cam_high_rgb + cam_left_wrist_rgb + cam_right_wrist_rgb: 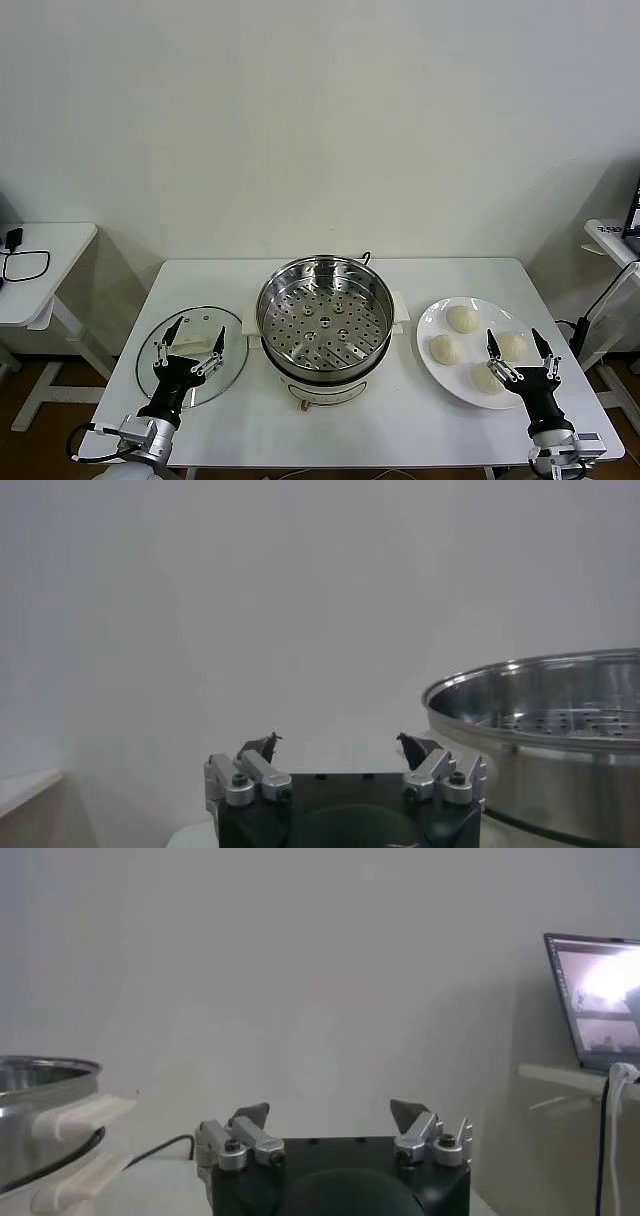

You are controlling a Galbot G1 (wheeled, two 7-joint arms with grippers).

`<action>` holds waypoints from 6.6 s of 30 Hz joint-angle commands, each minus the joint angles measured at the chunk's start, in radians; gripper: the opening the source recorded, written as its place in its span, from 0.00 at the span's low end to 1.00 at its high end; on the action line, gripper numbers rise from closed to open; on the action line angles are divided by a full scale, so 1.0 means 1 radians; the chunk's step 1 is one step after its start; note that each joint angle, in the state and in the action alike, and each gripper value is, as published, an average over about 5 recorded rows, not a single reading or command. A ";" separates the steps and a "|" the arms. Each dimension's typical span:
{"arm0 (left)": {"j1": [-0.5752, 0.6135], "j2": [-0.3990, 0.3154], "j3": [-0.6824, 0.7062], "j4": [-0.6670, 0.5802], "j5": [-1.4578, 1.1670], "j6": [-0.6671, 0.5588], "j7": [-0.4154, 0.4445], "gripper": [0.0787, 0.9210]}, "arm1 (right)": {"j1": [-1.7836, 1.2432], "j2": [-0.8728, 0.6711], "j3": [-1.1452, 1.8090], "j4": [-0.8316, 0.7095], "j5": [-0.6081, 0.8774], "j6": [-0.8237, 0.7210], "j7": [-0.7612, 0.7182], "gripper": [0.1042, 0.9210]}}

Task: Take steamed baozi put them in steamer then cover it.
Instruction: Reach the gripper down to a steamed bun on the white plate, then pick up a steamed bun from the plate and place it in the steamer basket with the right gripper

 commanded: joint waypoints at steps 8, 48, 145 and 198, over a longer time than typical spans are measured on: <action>0.000 -0.002 -0.002 0.001 0.001 -0.007 0.002 0.88 | 0.170 -0.219 -0.017 -0.127 -0.313 -0.087 0.002 0.88; 0.015 -0.065 0.067 -0.012 0.062 -0.043 -0.028 0.88 | 1.551 -0.509 -1.284 -0.919 -0.722 -0.095 -1.142 0.88; 0.008 -0.053 -0.008 0.015 0.054 -0.061 -0.031 0.88 | 2.231 -0.021 -2.006 -0.551 -0.506 0.438 -1.045 0.74; 0.008 -0.038 -0.048 0.032 0.047 -0.071 -0.016 0.88 | 2.312 -0.362 -2.040 -0.558 -0.184 0.119 -1.144 0.88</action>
